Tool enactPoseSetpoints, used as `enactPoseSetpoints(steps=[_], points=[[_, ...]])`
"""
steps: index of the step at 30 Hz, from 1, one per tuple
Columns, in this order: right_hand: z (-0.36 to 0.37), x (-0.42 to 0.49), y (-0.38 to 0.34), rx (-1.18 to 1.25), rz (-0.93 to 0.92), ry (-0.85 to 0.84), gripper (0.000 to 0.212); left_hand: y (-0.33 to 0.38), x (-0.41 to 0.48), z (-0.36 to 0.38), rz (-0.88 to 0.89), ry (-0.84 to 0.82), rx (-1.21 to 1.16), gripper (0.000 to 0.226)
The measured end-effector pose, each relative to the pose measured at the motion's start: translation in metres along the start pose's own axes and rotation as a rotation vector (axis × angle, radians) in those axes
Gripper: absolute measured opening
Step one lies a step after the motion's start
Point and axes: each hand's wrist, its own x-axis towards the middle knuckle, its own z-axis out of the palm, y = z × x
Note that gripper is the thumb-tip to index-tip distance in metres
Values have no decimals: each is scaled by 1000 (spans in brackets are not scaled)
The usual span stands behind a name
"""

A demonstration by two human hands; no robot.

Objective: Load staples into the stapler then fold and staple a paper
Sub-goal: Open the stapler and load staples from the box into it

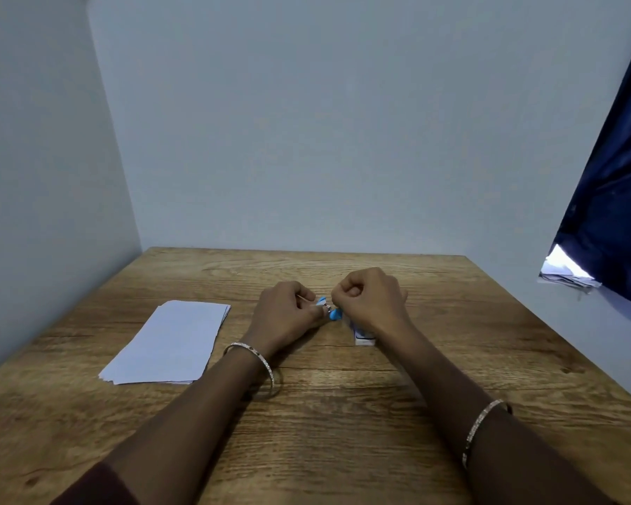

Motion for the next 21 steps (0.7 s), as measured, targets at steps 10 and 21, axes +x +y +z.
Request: enactPoseSetpoints(steps=[10, 21], points=[[-4, 4, 9, -200, -60, -185, 20, -3, 2, -4, -11, -52, 27, 22], [-11, 5, 11, -29, -330, 39, 12, -1, 4, -12, -111, -164, -341, 33]])
